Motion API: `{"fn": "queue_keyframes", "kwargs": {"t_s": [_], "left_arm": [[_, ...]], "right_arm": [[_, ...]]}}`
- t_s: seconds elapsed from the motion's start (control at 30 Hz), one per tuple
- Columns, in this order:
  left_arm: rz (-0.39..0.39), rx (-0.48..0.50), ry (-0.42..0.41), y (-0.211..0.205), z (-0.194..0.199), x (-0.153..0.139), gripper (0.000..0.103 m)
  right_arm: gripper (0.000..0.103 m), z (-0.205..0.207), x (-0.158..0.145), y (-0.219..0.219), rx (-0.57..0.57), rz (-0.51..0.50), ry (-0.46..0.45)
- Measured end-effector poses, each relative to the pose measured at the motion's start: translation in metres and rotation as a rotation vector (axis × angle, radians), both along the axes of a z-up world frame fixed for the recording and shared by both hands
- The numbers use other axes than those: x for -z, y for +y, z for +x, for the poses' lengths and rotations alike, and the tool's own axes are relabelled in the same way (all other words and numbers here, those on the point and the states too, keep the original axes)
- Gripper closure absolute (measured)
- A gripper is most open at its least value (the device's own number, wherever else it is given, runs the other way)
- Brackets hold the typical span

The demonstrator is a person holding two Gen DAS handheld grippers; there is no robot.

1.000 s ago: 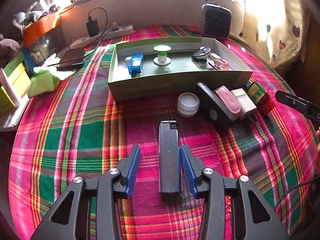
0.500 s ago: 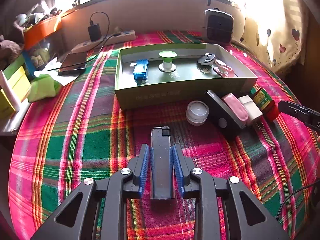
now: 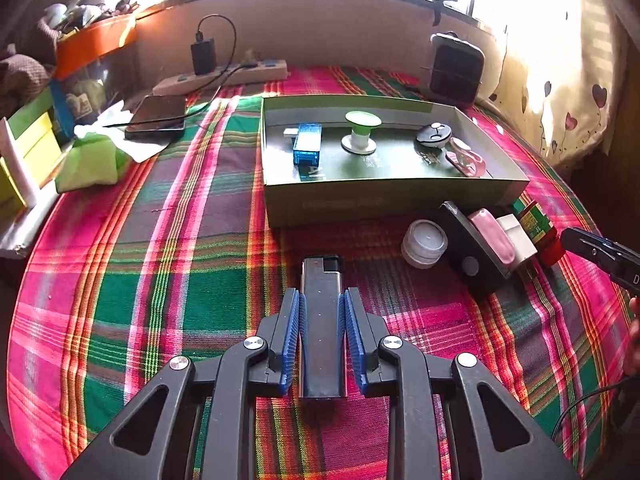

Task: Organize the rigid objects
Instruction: 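Grasp the brown red-capped bottle with the right tool while the left tool holds the lighter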

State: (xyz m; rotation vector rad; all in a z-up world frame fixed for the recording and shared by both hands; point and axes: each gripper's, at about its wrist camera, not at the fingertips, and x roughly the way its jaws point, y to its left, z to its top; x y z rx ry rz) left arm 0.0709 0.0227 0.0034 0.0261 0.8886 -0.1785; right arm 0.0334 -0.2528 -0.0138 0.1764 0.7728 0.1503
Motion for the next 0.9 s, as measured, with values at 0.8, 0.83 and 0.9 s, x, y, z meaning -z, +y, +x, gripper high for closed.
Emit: {"fn": "queue_keyframes", "kwargs": {"t_s": [0.8,0.83,0.9], "left_arm": [[-0.046,0.004,-0.006,0.011,0.006,0.000,0.081],[-0.046,0.003,-0.006,0.011,0.006,0.000,0.081],[-0.046,0.003,-0.006,0.011,0.006,0.000,0.081]], "right_arm": [[0.065,0.030,0.013,0.031,-0.082,-0.066,0.048],[0.065,0.030,0.013,0.032,-0.082,-0.071,0.047],[0.065,0.031,0.013,0.032,-0.078,-0.077,0.043]]}}
